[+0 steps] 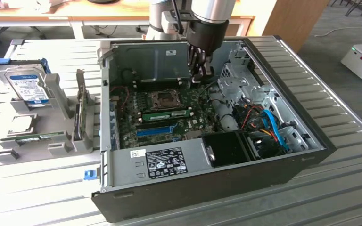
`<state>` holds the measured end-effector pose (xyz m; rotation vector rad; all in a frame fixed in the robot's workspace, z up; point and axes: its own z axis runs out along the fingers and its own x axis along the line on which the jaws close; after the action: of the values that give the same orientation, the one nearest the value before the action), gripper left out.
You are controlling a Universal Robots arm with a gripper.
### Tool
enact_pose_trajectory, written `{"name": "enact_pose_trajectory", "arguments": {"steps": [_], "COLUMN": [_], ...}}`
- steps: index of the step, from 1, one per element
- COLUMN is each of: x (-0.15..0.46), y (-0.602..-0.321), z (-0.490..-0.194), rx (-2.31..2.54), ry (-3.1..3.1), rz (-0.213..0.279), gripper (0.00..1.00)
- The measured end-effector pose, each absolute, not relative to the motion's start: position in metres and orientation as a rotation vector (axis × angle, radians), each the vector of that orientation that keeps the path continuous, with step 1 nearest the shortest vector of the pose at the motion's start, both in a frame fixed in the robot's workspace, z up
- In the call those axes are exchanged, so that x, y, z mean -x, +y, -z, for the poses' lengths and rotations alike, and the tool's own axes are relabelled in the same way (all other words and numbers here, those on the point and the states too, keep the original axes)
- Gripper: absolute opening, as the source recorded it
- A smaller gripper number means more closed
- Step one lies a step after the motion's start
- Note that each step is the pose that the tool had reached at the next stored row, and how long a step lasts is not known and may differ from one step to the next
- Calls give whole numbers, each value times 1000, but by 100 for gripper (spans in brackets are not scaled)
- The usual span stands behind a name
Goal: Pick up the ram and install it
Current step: 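Press down the ram until it locks into place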
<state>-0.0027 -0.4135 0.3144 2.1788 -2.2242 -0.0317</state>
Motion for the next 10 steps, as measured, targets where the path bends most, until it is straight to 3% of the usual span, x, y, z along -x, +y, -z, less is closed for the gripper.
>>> {"name": "enact_pose_trajectory", "arguments": {"steps": [10], "x": [3], "y": [-413], "z": [-306], "rx": [-2179], "ry": [-2224], "rz": [32], "gripper": [11]}}
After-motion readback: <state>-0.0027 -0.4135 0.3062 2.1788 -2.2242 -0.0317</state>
